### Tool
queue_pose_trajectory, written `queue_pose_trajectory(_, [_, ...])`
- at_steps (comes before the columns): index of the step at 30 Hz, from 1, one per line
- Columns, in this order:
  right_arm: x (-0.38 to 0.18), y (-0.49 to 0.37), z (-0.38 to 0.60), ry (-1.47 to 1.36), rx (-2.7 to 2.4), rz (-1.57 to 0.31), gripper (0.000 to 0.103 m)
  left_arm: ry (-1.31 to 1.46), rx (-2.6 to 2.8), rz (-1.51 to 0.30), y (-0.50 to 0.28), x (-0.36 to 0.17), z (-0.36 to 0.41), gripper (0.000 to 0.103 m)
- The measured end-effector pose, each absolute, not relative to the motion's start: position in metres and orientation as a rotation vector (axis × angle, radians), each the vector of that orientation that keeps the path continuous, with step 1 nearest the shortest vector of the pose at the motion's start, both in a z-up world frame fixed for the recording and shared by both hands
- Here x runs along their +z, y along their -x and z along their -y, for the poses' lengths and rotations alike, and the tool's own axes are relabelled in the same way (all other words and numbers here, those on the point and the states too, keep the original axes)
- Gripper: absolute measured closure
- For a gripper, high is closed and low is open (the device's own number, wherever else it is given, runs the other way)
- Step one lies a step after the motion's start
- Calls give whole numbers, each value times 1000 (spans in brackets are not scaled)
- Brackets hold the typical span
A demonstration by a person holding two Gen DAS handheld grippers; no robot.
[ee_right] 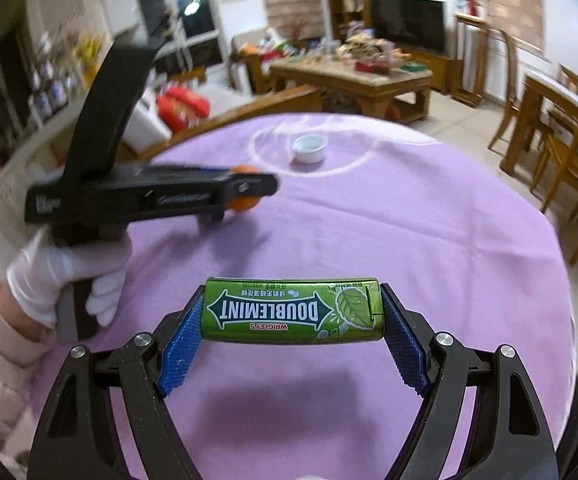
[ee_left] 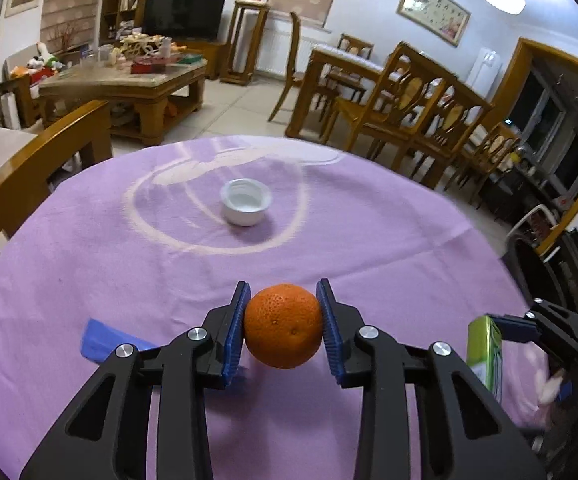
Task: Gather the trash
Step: 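Carry the orange and gum over the bin and open both tools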
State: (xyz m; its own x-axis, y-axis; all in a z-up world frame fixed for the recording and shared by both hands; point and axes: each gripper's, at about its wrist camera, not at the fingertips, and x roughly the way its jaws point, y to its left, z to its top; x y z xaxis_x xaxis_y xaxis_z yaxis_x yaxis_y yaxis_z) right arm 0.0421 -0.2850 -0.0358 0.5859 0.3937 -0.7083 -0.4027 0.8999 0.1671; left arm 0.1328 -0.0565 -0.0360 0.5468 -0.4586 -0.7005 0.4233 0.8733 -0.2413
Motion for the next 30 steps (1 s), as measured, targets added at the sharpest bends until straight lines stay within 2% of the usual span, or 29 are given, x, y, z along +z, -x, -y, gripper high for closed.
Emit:
queue_pose_trajectory(11, [-1,60,440,-373,283,-528,23,54,-723,-719,-57,10,139,69])
queue_pose_trajectory(20, [8,136,578,-531,66,-370,23,42,-868,-697,-20,10,242,69])
queue_pose_trajectory(30, [-21,176,697,-657,-105,-307,23,-30,-1049,-725,13,-5,375,69])
